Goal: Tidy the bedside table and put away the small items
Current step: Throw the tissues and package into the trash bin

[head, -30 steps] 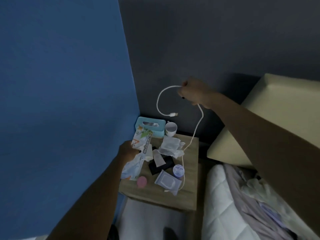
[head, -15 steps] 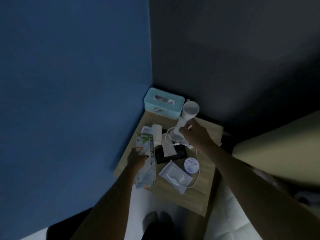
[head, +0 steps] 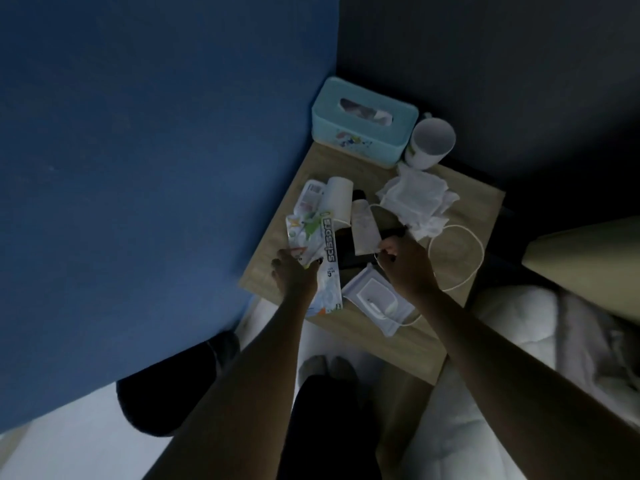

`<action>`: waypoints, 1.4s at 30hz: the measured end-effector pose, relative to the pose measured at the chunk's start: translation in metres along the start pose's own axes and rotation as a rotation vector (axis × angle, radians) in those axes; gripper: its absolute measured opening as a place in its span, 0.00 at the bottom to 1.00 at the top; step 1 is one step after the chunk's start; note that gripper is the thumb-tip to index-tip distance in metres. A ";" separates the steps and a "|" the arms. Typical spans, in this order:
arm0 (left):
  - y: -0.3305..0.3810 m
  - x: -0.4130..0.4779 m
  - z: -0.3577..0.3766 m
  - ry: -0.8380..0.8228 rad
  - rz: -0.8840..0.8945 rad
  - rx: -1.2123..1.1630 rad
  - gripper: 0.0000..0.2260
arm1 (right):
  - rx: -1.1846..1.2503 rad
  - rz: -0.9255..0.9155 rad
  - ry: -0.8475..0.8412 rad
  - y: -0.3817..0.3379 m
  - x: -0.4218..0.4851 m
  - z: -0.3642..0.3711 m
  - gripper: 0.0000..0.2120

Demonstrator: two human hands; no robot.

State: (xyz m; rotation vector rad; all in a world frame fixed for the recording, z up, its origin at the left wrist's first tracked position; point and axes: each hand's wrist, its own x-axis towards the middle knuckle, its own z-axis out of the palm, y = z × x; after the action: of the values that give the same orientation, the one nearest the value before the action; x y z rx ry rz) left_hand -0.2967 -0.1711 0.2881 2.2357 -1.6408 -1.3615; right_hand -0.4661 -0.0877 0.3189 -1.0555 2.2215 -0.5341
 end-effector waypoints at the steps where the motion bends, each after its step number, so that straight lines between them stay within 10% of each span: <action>1: -0.001 -0.001 0.001 0.012 -0.008 0.016 0.30 | -0.011 -0.012 -0.003 0.001 0.000 0.001 0.10; 12: 0.014 -0.018 -0.032 0.021 0.026 -0.010 0.33 | -0.021 -0.044 -0.020 -0.015 -0.005 -0.024 0.17; 29: 0.044 -0.052 -0.102 0.133 0.175 -0.039 0.04 | 0.027 -0.115 -0.025 -0.056 0.023 -0.066 0.10; 42: 0.035 -0.059 -0.034 0.277 0.459 0.025 0.12 | 0.008 -0.353 0.094 -0.002 0.052 -0.030 0.09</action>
State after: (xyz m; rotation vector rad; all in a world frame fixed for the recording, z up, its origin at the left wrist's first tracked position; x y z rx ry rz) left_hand -0.3028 -0.1541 0.3627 1.7937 -1.9059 -0.8815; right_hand -0.5107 -0.1278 0.3235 -1.4561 2.1182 -0.7556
